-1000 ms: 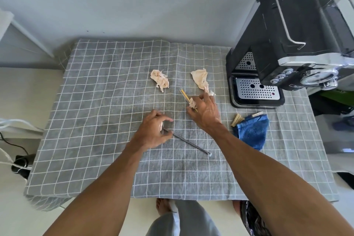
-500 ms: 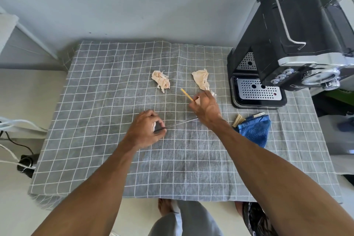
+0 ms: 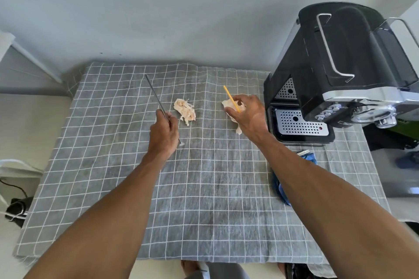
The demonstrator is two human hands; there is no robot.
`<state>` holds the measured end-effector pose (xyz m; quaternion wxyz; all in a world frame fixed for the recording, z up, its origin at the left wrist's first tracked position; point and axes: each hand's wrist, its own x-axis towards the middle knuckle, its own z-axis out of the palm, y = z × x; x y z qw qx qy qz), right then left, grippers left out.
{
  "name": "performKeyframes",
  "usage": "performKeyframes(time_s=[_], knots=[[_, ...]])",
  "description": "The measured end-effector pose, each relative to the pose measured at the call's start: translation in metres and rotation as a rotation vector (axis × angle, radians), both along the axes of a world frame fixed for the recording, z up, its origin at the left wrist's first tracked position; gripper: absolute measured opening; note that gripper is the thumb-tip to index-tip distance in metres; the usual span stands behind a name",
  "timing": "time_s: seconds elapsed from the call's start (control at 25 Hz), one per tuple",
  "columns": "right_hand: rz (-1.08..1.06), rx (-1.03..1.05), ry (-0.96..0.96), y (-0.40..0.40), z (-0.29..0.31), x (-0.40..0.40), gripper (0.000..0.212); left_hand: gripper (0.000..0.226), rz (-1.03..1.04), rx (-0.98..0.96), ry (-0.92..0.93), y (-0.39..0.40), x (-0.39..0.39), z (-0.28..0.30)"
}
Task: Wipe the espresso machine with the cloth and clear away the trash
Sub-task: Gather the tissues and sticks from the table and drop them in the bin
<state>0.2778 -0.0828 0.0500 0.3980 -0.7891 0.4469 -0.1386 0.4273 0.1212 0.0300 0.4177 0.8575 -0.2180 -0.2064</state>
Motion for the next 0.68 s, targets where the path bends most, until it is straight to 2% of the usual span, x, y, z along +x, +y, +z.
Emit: performKeyframes(time_s=[0.12,0.2,0.28,0.48,0.56,0.68], knots=[[-0.014,0.084,-0.095,-0.011,-0.016,0.001,0.044,0.023,-0.029,0.016,-0.045,-0.020,0.011,-0.002],[-0.005,0.045,-0.029,-0.018,-0.027,0.002,0.047,0.033,-0.034,0.055,-0.110,-0.029,0.017,-0.006],[-0.001,0.016,0.065,-0.025,-0.038,0.004,0.050,0.047,-0.014,0.086,-0.100,-0.034,0.022,-0.013],[0.002,0.085,0.109,-0.028,-0.065,0.005,0.056,0.065,-0.049,0.145,-0.053,-0.042,0.027,-0.033],[0.002,0.081,0.134,-0.027,-0.072,0.005,0.052,0.064,-0.060,0.180,-0.063,-0.044,0.027,-0.040],[-0.010,0.054,0.191,-0.024,-0.070,0.006,0.039,0.049,-0.021,0.214,-0.138,-0.043,0.025,-0.042]])
